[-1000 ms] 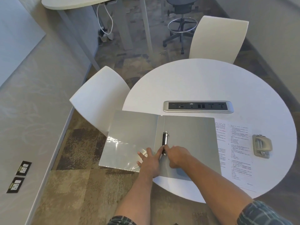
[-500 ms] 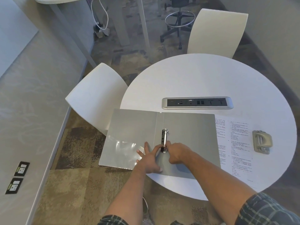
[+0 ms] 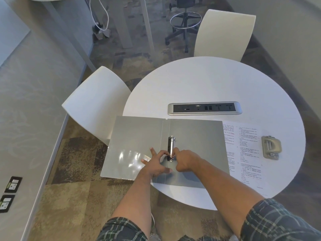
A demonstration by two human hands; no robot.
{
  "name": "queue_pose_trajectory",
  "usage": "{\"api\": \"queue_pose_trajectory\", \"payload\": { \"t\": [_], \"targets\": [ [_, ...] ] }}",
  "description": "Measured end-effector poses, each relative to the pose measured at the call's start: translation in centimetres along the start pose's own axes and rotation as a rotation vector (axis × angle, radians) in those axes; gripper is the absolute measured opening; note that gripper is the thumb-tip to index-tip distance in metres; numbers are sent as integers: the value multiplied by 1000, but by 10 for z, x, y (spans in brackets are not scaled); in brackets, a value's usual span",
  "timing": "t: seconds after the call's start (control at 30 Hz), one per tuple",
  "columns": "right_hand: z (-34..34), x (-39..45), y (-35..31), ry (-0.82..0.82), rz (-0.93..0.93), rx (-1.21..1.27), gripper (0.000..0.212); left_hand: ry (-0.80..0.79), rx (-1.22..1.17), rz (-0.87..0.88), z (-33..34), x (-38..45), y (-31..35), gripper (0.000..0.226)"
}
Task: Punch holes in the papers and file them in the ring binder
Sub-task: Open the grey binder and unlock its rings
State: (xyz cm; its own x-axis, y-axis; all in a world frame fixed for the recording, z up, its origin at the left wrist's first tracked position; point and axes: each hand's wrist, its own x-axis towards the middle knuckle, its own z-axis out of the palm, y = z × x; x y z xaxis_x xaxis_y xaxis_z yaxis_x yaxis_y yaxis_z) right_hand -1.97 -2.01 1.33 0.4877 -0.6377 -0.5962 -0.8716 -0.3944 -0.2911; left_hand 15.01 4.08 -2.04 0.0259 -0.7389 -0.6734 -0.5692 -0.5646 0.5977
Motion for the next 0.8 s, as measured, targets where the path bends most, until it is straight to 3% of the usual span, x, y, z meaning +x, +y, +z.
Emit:
{"api": "queue_pose_trajectory", "payload": {
  "t": [0.2, 0.47, 0.63, 0.7, 0.8],
  "targets": [
    [0, -4, 4, -5, 4, 37, 59, 48, -17, -11, 0, -2, 4, 52],
    [10, -6, 22, -21, 7, 123, 66, 32, 25, -49, 3, -5, 6, 69],
    [8, -22, 43, -83, -71, 238, 89, 121, 112, -64, 18, -10, 5, 75],
    [20, -36, 63, 64, -18, 383, 77, 140, 165, -75, 22, -13, 9, 77],
    [40, -62, 100, 446, 226, 566, 52, 138, 197, -69, 23, -15, 11, 75]
  ]
}}
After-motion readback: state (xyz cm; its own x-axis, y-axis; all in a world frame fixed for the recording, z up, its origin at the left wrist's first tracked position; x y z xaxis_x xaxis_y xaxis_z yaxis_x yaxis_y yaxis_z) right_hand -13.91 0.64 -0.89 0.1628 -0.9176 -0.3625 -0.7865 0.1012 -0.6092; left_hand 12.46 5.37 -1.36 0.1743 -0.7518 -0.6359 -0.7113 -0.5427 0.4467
